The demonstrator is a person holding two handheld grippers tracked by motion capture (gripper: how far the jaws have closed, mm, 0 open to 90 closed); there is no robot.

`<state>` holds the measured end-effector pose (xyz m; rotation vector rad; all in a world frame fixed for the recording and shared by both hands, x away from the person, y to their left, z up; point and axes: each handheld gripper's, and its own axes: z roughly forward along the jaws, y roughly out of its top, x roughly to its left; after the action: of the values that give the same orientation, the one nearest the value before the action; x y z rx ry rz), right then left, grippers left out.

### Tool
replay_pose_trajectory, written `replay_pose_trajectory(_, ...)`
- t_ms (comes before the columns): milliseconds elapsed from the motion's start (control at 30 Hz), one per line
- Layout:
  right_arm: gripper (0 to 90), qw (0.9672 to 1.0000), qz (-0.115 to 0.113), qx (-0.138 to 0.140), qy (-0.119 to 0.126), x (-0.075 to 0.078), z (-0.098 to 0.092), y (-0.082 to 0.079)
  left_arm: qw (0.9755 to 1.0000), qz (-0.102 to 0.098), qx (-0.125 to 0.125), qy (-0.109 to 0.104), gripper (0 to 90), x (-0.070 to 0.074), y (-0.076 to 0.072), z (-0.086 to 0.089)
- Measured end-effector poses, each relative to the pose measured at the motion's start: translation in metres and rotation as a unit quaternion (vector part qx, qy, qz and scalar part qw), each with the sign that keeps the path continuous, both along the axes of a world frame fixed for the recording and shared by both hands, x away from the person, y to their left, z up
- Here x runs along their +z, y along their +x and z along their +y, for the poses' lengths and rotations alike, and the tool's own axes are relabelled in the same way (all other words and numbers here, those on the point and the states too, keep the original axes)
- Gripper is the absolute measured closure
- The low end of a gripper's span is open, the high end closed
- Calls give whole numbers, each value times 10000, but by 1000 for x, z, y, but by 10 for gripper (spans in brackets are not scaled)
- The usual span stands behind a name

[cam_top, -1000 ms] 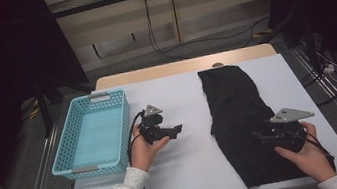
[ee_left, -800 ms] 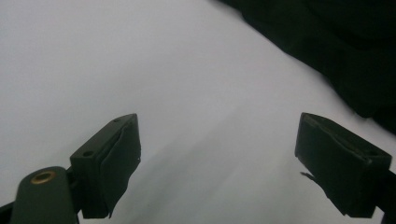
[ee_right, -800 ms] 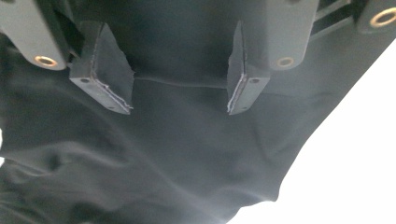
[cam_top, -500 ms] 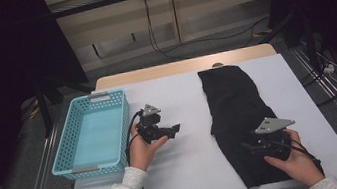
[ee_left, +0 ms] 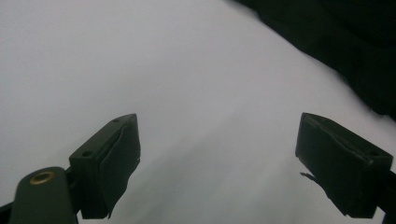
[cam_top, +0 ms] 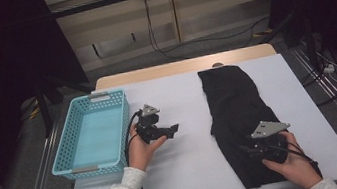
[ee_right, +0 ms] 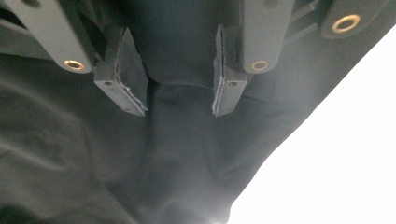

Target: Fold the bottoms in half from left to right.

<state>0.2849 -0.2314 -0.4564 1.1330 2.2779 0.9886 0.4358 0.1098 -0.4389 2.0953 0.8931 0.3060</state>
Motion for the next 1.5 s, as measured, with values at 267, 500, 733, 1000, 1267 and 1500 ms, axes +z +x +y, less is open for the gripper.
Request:
replay_pose_trajectory(267, 569, 9996, -92, 225, 116, 8, 8, -5, 10000, 1, -50, 70, 142, 0, 0, 2)
replay_pose_trajectory(500, 679, 9984, 181, 524, -56, 0, 19, -9, 10000, 27, -47, 52, 144, 0, 0, 1)
replay_pose_trajectory(733, 900, 9979, 369, 516, 89, 5, 1, -12, 10000, -32, -13, 0, 146, 1, 0, 1)
replay_pose_trajectory(1000, 900, 9994, 149, 263, 176, 21, -31, -28, 10000, -3, -21, -40, 148, 1, 1, 0)
replay_pose_trajectory(1267, 813, 9992, 77, -176, 351, 26, -77, -61, 10000, -2, -84, 10, 143, 2, 2, 0)
replay_pose_trajectory(1500, 683, 9969, -123, -643, 446, 32, -91, -50, 10000, 0, 18, -41, 141, 0, 0, -2)
